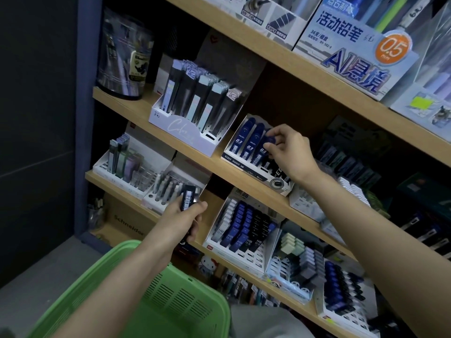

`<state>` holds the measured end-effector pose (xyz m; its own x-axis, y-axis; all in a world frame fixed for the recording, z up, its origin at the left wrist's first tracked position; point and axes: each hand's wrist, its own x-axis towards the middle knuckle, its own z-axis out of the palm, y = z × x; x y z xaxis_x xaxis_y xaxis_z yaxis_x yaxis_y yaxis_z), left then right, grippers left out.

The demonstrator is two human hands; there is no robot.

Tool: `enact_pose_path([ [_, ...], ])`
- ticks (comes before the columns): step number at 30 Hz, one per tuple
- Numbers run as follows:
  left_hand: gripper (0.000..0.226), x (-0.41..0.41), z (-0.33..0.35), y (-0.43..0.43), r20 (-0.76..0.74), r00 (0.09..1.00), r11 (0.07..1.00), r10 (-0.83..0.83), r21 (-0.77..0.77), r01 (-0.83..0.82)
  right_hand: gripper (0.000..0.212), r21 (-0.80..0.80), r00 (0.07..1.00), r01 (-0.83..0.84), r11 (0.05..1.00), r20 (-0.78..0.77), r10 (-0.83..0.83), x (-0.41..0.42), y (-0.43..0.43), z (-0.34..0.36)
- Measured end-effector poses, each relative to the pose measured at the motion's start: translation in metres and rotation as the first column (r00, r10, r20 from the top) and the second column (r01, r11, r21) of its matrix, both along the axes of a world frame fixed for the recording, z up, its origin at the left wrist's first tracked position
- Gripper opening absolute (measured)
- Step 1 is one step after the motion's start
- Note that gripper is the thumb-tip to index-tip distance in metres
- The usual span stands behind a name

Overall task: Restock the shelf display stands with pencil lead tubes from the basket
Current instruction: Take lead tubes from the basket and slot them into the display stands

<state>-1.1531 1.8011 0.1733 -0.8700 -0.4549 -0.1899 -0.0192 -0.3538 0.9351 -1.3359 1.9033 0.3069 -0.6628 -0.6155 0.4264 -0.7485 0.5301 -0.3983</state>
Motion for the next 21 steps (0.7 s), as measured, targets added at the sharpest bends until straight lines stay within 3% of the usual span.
enact_pose_path([
  [9, 0.008, -0.002, -0.002, -0.001, 0.031, 0.999, 1.0, -0.015, -0.006, 0.015, 0.019, -0.027, 1.0, -0.019, 0.999, -0.008, 0.019, -0.001, 0.001, -0.015],
  [16, 0.008, 0.001, 0.004, 0.002, -0.049, 0.997, 0.996, -0.065, 0.055, 0.068, 0.042, -0.013, 0.938, 0.129, 0.992, -0.324, -0.127, 0.018, 0.001, -0.019],
  [18, 0.01, 0.002, 0.005, 0.004, -0.06, 0.994, 0.995, -0.095, 0.022, 0.096, 0.036, -0.025, 0.971, 0.057, 0.998, -0.229, -0.061, 0.038, 0.0, -0.024],
  [21, 0.013, 0.001, 0.007, 0.006, -0.058, 0.987, 0.988, -0.153, -0.004, 0.153, 0.029, 0.227, 0.982, -0.184, 0.956, 0.001, 0.189, 0.075, 0.002, -0.043],
])
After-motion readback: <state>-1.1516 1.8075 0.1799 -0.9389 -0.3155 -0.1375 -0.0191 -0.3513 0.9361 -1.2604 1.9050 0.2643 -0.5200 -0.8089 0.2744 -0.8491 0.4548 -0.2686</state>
